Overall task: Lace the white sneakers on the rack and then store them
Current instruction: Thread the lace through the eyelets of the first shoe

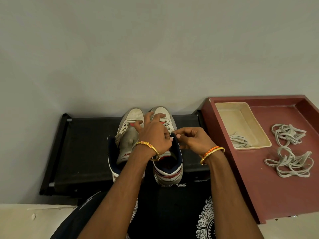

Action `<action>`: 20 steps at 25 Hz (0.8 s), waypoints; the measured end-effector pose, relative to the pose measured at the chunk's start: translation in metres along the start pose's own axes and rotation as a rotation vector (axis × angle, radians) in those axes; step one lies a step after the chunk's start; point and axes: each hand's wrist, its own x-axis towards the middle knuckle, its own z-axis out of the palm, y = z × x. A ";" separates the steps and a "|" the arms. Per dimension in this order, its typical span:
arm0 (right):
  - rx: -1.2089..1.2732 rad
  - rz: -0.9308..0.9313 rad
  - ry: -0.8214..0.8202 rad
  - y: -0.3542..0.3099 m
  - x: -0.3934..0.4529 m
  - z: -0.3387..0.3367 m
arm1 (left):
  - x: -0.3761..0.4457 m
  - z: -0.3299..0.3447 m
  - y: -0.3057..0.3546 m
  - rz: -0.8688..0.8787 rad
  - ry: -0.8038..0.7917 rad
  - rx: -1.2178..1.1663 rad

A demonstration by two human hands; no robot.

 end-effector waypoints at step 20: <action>0.282 0.173 0.114 0.002 0.000 -0.004 | -0.002 0.006 0.001 0.000 0.039 -0.020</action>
